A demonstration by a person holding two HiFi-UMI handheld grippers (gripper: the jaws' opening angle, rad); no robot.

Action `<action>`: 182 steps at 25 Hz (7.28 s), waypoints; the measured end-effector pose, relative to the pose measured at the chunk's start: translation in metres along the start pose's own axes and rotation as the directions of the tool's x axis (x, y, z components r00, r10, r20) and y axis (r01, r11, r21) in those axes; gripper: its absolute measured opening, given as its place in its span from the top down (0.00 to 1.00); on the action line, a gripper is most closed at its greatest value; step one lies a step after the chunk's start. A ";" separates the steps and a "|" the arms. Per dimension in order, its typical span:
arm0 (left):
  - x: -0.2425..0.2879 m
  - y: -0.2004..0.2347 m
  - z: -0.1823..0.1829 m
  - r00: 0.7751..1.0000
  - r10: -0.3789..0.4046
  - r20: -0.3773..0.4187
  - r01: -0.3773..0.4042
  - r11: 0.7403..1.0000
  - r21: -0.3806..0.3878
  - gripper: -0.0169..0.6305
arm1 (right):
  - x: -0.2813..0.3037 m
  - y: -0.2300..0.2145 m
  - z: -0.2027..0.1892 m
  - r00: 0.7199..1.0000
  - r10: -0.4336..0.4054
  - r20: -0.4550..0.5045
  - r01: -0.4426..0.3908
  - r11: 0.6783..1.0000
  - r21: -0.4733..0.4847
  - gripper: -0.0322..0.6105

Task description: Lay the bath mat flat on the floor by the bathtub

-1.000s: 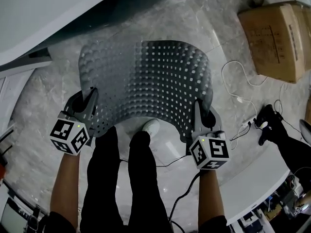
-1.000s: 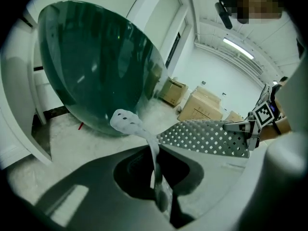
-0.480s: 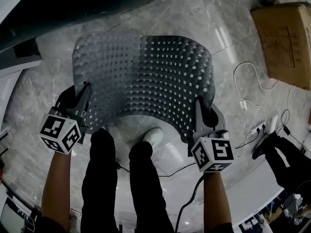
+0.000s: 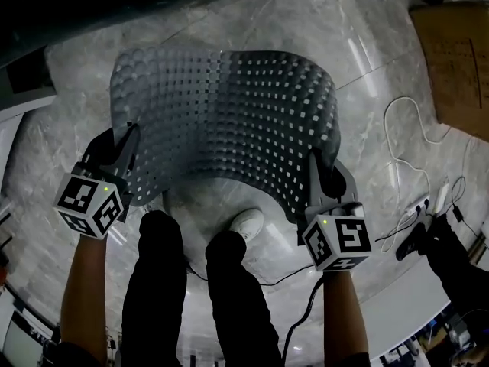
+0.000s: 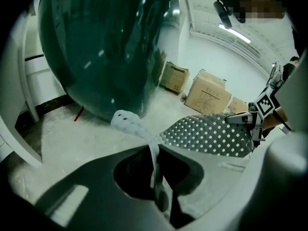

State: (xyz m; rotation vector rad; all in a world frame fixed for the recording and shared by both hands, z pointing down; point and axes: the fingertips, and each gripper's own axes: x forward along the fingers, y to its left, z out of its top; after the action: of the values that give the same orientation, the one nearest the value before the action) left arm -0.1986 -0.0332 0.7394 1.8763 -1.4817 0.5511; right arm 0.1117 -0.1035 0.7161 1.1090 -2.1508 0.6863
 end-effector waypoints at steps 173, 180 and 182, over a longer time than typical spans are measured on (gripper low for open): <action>-0.117 -0.052 0.100 0.996 0.088 -0.025 -0.086 0.993 0.085 0.97 | -0.161 0.029 0.093 0.979 -0.168 0.117 0.164 0.986 0.043 0.91; -0.152 -0.075 0.132 0.994 0.095 0.048 -0.098 0.993 0.066 0.97 | -0.189 0.053 0.124 0.974 -0.164 0.154 0.164 0.986 0.013 0.91; -0.165 -0.085 0.136 0.996 0.080 0.047 -0.084 0.992 0.092 0.97 | -0.203 0.061 0.134 0.971 -0.172 0.168 0.167 0.985 0.045 0.91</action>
State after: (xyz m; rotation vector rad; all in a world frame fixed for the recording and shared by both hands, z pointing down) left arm -0.1712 -0.0100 0.5120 1.9167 -1.5921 0.6321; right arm 0.1157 -0.0574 0.4703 1.3952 -2.1608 0.5656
